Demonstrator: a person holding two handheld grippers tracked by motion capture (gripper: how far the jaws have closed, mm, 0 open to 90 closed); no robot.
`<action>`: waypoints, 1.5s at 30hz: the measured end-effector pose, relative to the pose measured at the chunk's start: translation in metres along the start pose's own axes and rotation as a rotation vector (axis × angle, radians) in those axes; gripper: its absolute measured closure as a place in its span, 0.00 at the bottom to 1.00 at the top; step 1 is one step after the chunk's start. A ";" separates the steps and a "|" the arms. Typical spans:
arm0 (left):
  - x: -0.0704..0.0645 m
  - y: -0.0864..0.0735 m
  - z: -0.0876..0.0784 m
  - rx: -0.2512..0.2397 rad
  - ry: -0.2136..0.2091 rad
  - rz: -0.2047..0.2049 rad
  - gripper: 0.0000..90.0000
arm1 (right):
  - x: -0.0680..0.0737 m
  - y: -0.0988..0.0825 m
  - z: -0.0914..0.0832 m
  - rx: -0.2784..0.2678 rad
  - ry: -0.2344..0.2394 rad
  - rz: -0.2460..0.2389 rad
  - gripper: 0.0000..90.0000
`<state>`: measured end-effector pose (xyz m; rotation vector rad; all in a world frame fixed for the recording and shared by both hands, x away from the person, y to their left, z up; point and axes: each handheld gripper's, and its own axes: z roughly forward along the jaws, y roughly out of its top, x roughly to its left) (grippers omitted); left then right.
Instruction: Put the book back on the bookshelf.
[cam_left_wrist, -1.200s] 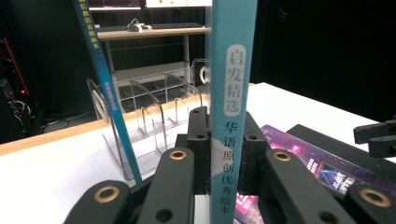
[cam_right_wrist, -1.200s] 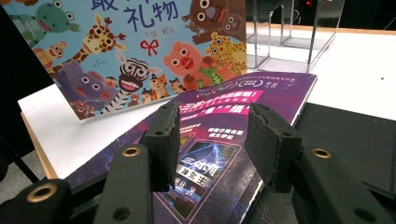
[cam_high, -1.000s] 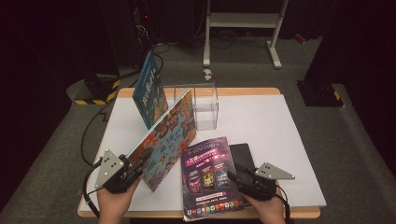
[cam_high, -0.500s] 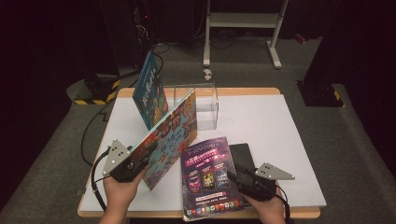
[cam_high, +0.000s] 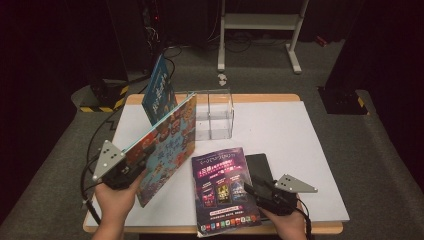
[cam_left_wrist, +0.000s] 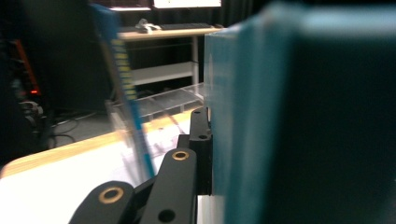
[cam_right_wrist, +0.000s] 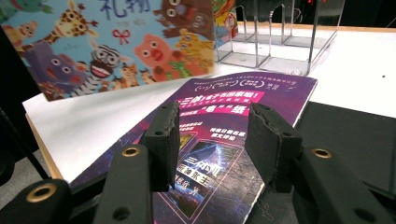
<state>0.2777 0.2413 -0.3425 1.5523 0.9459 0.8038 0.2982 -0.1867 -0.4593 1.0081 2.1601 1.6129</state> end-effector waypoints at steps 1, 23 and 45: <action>0.003 0.000 -0.004 -0.006 0.012 -0.007 0.90 | 0.000 0.000 0.000 0.001 0.000 -0.002 0.60; 0.003 0.004 0.054 -0.071 0.206 -0.065 0.90 | -0.001 0.002 -0.001 -0.009 0.004 0.009 0.61; 0.000 -0.008 0.124 -0.095 0.339 -0.057 0.90 | 0.000 0.001 -0.004 -0.014 0.018 0.009 0.62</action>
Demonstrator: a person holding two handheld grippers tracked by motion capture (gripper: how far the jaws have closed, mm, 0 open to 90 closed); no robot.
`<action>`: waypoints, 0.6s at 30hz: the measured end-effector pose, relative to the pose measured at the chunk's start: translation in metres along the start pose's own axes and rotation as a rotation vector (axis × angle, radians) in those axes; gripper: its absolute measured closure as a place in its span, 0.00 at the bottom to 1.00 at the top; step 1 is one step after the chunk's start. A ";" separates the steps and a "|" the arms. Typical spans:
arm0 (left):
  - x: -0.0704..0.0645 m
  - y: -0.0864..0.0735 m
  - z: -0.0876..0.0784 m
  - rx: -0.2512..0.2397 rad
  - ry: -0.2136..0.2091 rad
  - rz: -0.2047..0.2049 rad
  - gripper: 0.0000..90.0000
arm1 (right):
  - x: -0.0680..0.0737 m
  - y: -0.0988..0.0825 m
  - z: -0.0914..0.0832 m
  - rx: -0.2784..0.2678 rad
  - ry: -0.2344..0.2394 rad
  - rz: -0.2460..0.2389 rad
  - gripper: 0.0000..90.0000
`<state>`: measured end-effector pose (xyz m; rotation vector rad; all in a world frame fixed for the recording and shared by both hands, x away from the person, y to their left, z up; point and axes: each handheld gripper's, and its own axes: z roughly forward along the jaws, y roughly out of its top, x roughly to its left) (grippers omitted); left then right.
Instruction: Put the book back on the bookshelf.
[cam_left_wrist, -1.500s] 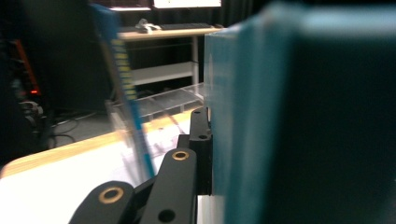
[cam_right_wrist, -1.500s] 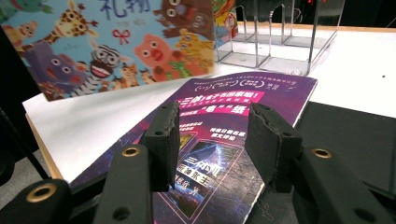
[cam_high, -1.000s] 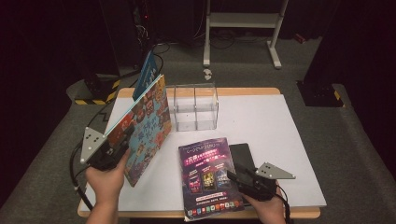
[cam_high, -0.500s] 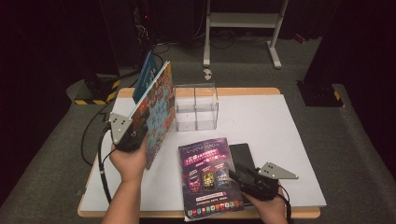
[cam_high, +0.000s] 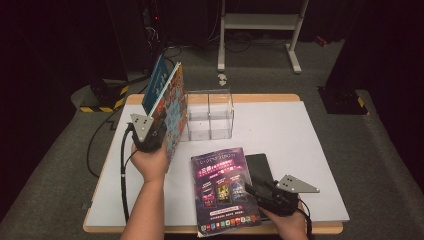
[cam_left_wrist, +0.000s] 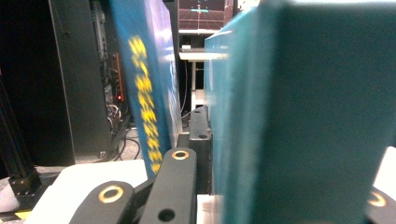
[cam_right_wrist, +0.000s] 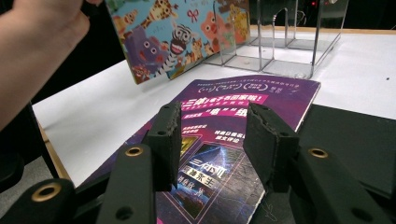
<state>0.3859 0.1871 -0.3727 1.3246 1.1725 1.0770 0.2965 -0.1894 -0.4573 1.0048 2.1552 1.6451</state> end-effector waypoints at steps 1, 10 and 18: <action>-0.001 -0.002 0.000 -0.005 0.002 -0.004 0.90 | 0.000 0.000 0.000 0.001 0.000 0.001 0.62; 0.001 -0.015 -0.009 -0.021 0.001 -0.009 0.89 | 0.003 -0.002 0.003 0.015 0.005 -0.004 0.62; 0.004 -0.018 -0.015 -0.014 -0.028 -0.001 0.86 | 0.004 -0.004 0.005 0.025 0.006 -0.005 0.62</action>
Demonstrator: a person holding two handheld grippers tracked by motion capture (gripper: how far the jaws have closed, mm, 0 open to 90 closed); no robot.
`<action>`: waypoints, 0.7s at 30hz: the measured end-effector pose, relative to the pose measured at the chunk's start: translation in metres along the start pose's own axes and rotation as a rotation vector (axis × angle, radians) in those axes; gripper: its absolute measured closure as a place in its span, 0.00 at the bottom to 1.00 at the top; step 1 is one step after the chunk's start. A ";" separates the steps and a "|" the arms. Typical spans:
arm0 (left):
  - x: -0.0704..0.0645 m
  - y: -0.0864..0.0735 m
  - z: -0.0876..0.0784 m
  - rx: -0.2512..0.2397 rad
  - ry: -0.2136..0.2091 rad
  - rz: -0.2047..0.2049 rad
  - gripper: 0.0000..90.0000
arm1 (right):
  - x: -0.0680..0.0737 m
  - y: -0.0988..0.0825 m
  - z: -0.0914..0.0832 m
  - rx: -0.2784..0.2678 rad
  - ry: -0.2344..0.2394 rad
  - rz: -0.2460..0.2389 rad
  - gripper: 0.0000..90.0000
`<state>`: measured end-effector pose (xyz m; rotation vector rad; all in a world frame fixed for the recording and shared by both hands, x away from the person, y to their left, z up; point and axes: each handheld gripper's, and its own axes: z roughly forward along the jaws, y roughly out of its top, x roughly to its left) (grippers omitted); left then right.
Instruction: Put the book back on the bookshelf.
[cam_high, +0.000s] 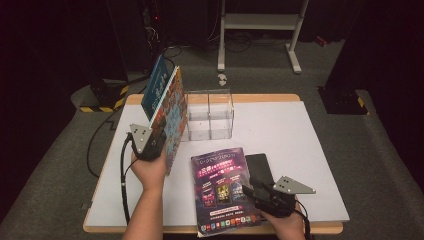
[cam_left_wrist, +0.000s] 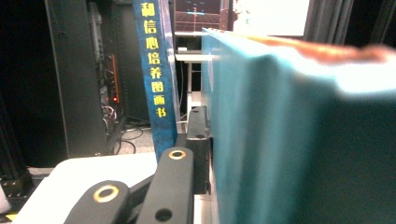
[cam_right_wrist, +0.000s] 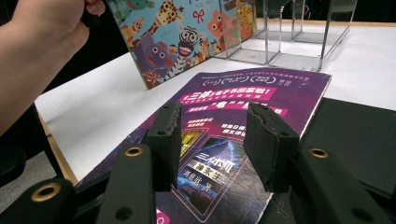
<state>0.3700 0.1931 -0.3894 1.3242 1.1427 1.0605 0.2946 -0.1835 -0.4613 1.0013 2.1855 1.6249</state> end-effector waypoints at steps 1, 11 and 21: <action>0.000 0.000 -0.002 0.001 -0.007 0.005 0.84 | 0.000 0.000 0.000 0.001 0.000 0.001 0.62; 0.007 -0.006 -0.029 0.002 -0.027 0.015 0.82 | 0.002 -0.002 0.003 0.012 0.005 -0.002 0.62; 0.007 -0.008 -0.033 0.009 0.031 0.013 0.88 | 0.002 -0.003 0.005 0.020 0.009 -0.003 0.61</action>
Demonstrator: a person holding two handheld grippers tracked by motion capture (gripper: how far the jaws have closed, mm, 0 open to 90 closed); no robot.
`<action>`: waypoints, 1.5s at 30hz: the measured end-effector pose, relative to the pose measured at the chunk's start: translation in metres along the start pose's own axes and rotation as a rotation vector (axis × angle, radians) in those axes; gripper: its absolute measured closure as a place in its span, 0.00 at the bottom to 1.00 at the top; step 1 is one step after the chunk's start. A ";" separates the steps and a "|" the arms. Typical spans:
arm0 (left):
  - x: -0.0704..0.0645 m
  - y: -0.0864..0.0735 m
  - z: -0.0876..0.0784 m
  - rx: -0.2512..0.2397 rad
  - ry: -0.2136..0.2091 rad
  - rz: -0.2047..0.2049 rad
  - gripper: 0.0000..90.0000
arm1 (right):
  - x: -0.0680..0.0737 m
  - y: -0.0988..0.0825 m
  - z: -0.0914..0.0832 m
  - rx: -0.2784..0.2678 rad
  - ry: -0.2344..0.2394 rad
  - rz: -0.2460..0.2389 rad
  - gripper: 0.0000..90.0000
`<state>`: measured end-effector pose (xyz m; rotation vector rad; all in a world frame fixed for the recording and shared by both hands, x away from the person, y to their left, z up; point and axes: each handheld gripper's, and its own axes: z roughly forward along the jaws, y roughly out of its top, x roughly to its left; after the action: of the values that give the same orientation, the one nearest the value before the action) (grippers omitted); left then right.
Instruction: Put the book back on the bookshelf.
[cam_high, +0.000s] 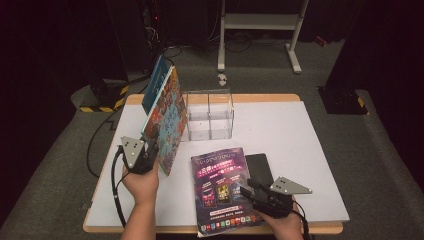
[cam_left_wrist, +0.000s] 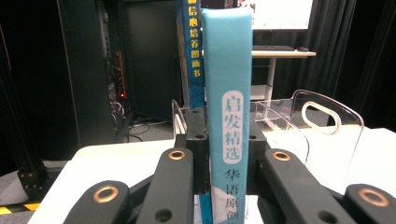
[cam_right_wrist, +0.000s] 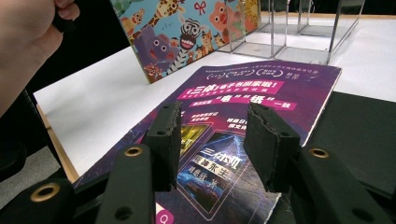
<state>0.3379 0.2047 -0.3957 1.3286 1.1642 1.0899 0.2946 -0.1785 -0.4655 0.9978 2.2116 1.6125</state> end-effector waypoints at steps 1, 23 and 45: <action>-0.001 0.000 0.001 -0.003 0.003 0.003 0.88 | 0.000 0.000 0.000 0.000 0.000 0.001 0.62; -0.014 0.000 0.010 0.000 0.100 -0.002 0.88 | -0.002 0.000 -0.001 -0.005 0.009 0.007 0.62; -0.008 -0.006 0.008 0.024 0.033 0.003 0.68 | 0.001 0.000 0.000 0.001 0.005 -0.013 0.60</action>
<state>0.3447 0.1956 -0.4028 1.3357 1.2041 1.1068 0.2942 -0.1782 -0.4649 0.9790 2.2183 1.6104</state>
